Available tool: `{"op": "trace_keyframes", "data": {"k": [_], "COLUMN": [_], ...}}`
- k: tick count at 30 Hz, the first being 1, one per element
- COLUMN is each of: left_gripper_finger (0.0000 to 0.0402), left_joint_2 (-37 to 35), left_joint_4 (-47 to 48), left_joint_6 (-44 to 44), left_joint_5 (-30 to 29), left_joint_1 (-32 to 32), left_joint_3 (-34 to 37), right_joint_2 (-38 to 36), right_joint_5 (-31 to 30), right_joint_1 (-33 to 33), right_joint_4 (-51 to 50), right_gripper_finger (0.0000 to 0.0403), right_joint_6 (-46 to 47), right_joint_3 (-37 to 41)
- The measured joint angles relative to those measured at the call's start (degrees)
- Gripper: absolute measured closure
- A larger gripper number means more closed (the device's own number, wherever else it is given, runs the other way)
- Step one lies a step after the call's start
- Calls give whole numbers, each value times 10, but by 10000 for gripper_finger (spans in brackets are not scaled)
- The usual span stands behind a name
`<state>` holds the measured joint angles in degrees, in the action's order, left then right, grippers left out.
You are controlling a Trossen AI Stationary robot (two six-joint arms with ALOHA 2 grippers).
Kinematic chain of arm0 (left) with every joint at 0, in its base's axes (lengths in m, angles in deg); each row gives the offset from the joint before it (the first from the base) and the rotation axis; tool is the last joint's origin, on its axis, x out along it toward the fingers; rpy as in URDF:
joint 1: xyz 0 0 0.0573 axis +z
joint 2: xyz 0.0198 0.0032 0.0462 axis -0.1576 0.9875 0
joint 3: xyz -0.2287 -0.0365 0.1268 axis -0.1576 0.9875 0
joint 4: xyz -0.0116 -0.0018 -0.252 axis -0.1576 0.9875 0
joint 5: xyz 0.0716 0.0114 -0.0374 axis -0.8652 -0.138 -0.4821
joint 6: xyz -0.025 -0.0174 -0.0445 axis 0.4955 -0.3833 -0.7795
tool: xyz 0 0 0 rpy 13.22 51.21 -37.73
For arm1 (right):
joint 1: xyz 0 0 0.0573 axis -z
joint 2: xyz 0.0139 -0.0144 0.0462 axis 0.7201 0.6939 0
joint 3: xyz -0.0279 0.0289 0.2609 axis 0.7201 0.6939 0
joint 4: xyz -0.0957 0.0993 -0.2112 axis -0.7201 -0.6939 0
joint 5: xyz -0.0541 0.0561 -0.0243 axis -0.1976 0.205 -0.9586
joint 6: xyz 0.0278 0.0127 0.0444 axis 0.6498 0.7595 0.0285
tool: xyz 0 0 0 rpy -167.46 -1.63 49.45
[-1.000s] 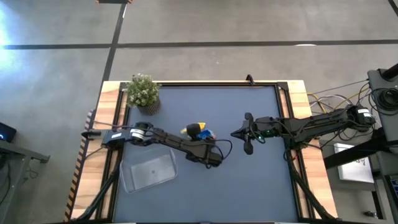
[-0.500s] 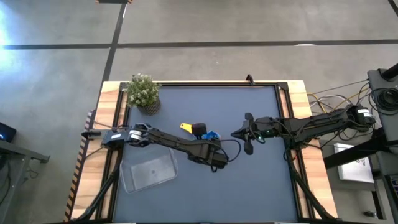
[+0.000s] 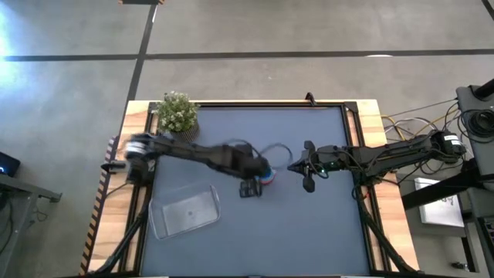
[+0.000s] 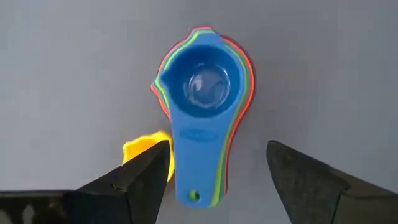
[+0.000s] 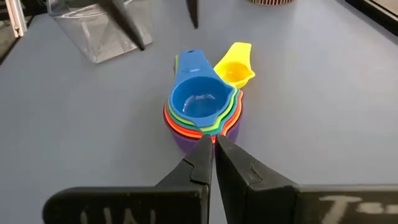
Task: Nest measuring cups in basket
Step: Stack the yellow measuring cup on top of the blue measuring cup
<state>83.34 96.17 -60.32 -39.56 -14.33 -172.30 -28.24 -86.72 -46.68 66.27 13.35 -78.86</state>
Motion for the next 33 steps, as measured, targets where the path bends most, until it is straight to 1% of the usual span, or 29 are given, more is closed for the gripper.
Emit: {"op": "trace_keyframes", "data": {"k": [2, 5, 8, 10, 13, 19, 22, 26, 33], "left_gripper_finger": [157, 164, 165, 165, 165, 164, 158, 144, 123], "left_joint_2": [-52, -115, -151, -157, -156, -125, -104, -76, -32], "left_joint_4": [-75, -118, -151, -153, -154, -156, -156, -154, -154], "left_joint_6": [9, 24, 63, 90, 126, 198, 212, 222, 239], "left_joint_5": [43, 83, 101, 104, 101, 58, 56, 39, 47], "left_joint_1": [31, 79, 112, 121, 131, 145, 154, 160, 173], "left_joint_3": [91, 195, 262, 283, 292, 286, 285, 281, 245], "right_joint_2": [0, 0, 0, 0, 0, 0, 0, 0, 0], "right_joint_5": [1, 1, -1, -1, -1, -1, -1, -1, -2], "right_joint_1": [-1, -3, -3, -2, -3, -2, -3, -2, -3], "right_joint_4": [0, 0, 1, 1, 6, 12, 12, 11, 12], "right_gripper_finger": [394, 394, 394, 394, 394, 394, 394, 394, 394], "right_joint_6": [0, -3, -4, -7, -11, -11, -10, -11, -11], "right_joint_3": [0, 0, 0, 0, 0, 0, 0, 0, 0]}}
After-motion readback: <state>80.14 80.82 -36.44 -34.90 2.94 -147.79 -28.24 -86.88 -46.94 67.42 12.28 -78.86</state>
